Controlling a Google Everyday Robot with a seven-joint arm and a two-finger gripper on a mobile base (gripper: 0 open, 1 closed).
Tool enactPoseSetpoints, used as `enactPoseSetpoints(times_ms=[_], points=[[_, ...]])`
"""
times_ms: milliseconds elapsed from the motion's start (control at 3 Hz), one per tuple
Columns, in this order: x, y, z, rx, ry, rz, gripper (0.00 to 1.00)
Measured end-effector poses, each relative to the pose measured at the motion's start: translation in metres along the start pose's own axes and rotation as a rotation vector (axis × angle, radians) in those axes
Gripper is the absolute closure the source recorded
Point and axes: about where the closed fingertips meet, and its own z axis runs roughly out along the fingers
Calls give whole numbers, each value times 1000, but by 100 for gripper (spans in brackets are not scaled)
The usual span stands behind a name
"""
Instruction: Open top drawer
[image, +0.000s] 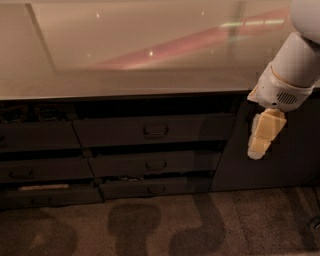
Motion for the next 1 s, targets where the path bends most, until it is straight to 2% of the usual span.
enactPoseSetpoints(times_ms=[333,667,1000], points=[[-4,8,-3,-6,34,-126,0],[-10,15,-6,-8,70,-287,0],[-10,15,-6,-8,70,-288,0]])
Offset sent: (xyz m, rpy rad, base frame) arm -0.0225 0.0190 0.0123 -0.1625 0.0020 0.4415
